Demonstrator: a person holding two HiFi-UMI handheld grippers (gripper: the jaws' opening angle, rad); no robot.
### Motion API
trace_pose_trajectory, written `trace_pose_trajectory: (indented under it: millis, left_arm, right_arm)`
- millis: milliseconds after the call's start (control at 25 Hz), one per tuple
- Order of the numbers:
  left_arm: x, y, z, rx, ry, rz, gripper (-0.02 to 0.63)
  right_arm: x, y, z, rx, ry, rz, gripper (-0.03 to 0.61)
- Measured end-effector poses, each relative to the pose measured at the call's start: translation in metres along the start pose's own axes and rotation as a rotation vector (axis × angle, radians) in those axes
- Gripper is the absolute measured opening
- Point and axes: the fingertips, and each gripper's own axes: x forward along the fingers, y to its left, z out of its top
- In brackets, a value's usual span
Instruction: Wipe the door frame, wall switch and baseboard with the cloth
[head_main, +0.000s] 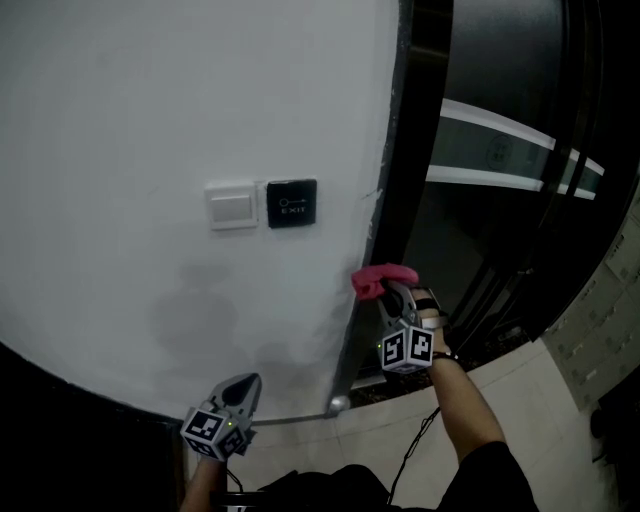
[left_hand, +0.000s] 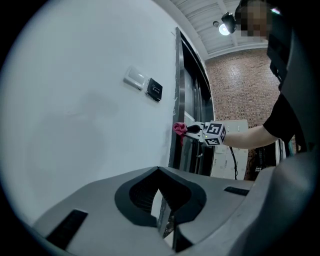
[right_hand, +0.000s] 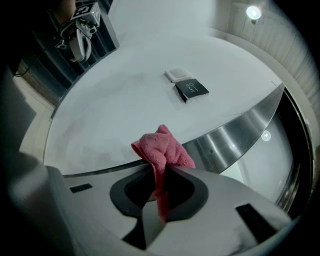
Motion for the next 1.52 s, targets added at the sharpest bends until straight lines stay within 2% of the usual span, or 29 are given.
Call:
trace_pose_trajectory:
  millis: [360,600,1160,1440,1520]
  left_arm:
    - [0.005,0.0,-0.011,-0.016,0.022,-0.003,-0.009]
    - [0.003,0.006,-0.004,-0.018,0.006,0.012,-0.009]
    - [-0.002,0.009,-0.016,-0.044,0.047,0.023,-0.009]
    - [-0.011,0.015,-0.017,-0.042,0.059,0.043,-0.009]
    - [-0.017,0.018,-0.017,-0.043,0.059,0.054,-0.009]
  right_arm:
    - [0.002,0.035,-0.012,0.001,0.011,0.079,0.052]
    - [0.002,0.056,-0.022,-0.012,0.018,0.127,0.052]
    - [0.004,0.1,-0.039,0.068,0.047,0.196,0.052]
    - [0.005,0.159,-0.063,0.046,0.146,0.365,0.052]
    - [0.003,0.175,-0.071,0.079,0.19,0.408,0.052]
